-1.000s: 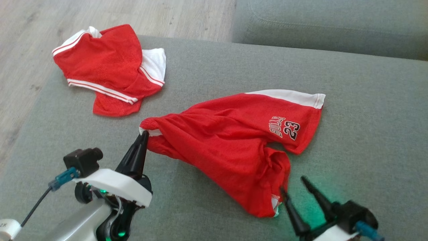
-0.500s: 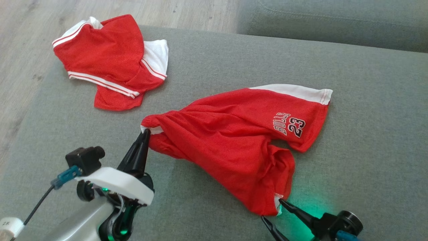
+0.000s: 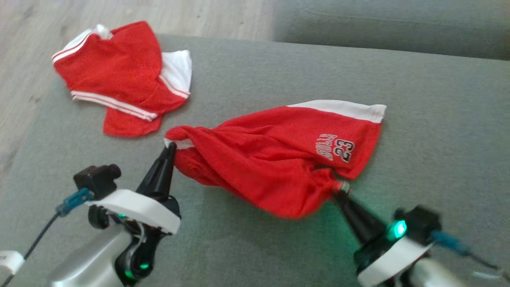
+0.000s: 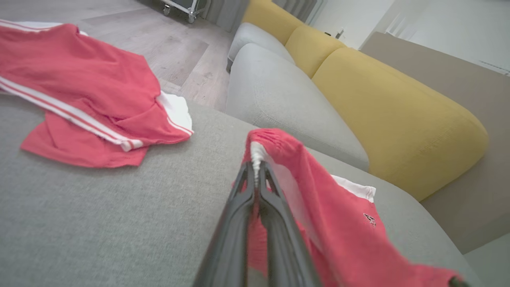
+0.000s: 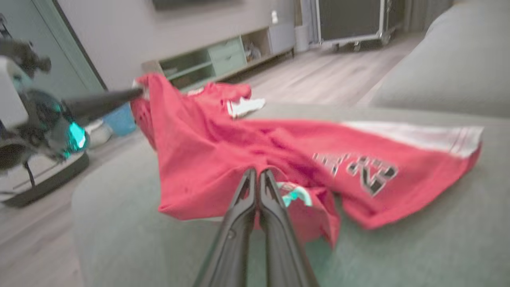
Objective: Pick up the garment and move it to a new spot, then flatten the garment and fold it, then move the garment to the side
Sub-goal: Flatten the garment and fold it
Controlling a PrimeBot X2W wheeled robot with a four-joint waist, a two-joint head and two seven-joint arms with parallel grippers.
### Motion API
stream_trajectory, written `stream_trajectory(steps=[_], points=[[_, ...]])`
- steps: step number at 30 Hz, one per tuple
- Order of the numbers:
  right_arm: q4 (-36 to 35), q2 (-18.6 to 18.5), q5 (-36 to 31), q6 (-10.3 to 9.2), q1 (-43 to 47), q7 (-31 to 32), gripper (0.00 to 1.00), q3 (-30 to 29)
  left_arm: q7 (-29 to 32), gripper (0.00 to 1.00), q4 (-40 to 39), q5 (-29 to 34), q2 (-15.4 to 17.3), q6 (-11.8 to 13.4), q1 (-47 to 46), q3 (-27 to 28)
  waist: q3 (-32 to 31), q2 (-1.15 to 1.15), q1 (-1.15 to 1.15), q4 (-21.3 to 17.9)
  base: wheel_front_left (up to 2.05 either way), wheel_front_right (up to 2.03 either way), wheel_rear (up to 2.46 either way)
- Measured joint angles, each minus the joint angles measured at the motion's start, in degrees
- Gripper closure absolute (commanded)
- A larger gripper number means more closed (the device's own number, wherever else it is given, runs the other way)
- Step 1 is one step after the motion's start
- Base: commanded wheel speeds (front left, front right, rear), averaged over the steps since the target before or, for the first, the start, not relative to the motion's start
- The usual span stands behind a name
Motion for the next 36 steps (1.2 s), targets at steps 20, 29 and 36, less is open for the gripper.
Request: stream_trajectory(steps=[20,29,36], points=[[-17.75,-13.72,3.42,0.0,-9.93,0.0,1.0,-27.25,12.41,1.0,-17.75,-4.17,7.92,-6.38,-15.49,5.24,-7.18,0.0,-0.01,-14.89,0.0,0.0,0.0],[-1.55,-18.73,8.88,0.0,-36.89,0.98,1.0,-17.66,17.64,1.0,-2.55,-1.34,-3.71,-8.96,-35.11,4.39,-0.3,0.0,0.0,-16.76,0.0,0.0,0.0],[4.67,-18.93,7.83,0.0,-49.9,0.15,1.0,-16.73,9.96,1.0,11.8,5.41,-11.44,-11.43,-44.97,3.23,6.77,0.0,0.02,-17.9,0.0,0.0,0.0]])
